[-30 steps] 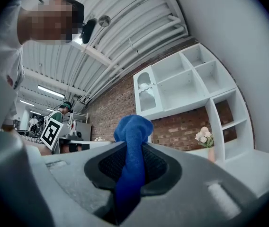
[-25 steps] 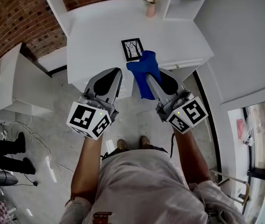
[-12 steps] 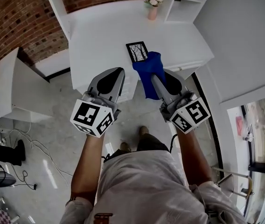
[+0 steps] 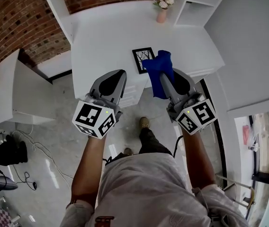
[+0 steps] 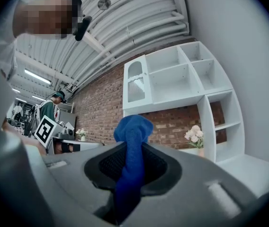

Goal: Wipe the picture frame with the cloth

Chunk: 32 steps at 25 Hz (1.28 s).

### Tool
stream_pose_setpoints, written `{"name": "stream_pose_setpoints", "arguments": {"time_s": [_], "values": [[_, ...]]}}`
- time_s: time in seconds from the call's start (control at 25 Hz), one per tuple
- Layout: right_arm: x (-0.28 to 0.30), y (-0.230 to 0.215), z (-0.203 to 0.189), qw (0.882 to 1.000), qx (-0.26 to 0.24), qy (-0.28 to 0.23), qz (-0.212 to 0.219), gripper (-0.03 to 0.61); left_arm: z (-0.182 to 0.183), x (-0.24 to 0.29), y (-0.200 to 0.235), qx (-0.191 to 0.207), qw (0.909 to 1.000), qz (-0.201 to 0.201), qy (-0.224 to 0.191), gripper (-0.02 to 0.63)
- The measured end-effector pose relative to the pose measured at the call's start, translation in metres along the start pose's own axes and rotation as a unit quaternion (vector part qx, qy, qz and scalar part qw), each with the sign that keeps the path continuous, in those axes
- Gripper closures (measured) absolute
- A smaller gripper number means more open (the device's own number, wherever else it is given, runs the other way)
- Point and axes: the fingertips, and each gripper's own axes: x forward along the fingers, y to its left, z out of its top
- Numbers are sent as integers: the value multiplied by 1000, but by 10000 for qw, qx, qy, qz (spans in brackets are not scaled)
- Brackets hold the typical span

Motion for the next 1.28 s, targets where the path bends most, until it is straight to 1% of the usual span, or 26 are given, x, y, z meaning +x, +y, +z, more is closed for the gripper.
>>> {"name": "stream_pose_setpoints", "arguments": {"time_s": [0.32,0.64,0.84,1.04,1.28], "values": [[49,-55,-9,9997,-168,125,148,503,-14,61,39,-5,9996,178,206,612],[91,-111,-32,9987,75,365,351,503,-37,116,80,-112,9964,672,503,612],[113,-135,-44,9971,189,523,511,503,-52,134,100,-266,9914,1056,729,612],[133,-147,-59,9952,282,783,518,503,-70,149,119,-591,9849,1225,1072,604],[149,-153,-83,9915,375,1204,328,503,-104,163,135,-933,9726,1236,1736,538]]}}
